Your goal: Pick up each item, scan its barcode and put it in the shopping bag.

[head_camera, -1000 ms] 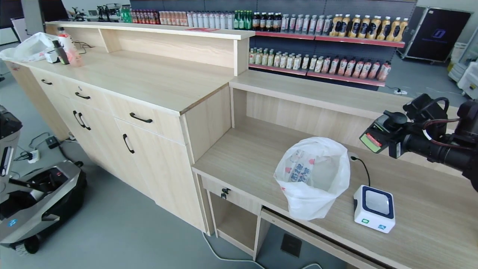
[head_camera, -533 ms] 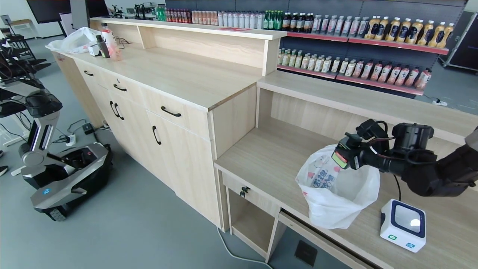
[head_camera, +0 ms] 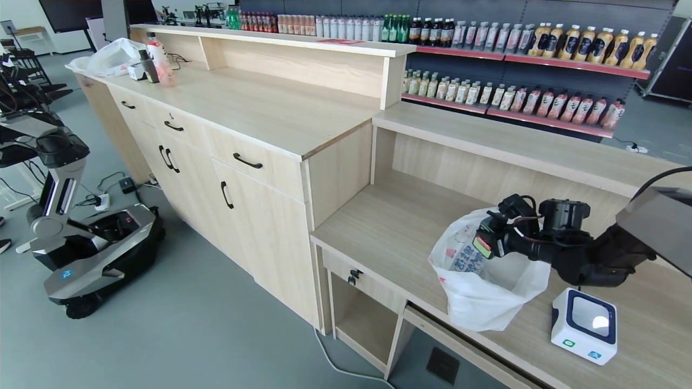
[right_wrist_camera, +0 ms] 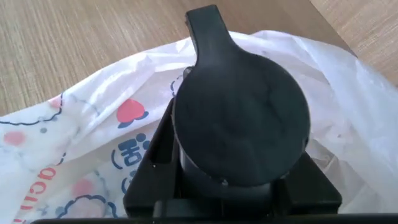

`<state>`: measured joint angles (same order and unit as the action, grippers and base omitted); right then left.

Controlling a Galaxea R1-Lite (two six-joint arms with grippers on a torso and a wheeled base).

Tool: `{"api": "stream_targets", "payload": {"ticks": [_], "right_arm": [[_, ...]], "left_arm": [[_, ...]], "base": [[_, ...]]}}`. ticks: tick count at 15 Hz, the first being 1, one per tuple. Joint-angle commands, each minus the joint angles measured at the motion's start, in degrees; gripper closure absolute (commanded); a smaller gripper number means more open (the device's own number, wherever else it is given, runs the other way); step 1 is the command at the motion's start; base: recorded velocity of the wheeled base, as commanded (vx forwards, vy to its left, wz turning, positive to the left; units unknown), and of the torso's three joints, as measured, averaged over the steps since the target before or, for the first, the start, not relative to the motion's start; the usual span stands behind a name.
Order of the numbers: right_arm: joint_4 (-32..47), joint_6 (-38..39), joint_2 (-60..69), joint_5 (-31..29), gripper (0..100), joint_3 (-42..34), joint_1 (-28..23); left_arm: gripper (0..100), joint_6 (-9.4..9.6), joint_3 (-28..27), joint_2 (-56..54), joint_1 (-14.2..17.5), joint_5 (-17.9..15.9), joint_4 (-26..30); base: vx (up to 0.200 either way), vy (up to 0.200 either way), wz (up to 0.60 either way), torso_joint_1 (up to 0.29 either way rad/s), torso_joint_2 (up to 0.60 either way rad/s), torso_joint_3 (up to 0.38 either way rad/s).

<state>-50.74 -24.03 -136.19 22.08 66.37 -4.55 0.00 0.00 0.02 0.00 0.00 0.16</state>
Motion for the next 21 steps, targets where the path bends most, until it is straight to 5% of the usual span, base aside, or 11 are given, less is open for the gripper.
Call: {"api": "stream_targets", "payload": {"ticks": [1, 16, 17, 21], "right_arm": [[0.02, -0.05, -2.59, -0.02, 100, 0.87, -0.64], [3.72, 2.85, -7.6, 0.16, 100, 4.47, -6.26], [3.72, 3.37, -7.07, 0.33, 0, 4.12, -6.26], [4.16, 9.79, 3.65, 0.42, 0, 0.69, -4.33]], "left_arm": [[0, 0.0, 0.0, -0.02, 0.0, 0.0, 0.02], [0, 0.0, 0.0, -0.02, 0.0, 0.0, 0.02], [0, 0.0, 0.0, -0.02, 0.0, 0.0, 0.02], [0, 0.0, 0.0, -0.02, 0.0, 0.0, 0.02]], "base": [[0.0, 0.0, 0.0, 0.0, 0.0, 0.0], [0.0, 0.0, 0.0, 0.0, 0.0, 0.0], [0.0, 0.0, 0.0, 0.0, 0.0, 0.0], [0.0, 0.0, 0.0, 0.0, 0.0, 0.0]]}}
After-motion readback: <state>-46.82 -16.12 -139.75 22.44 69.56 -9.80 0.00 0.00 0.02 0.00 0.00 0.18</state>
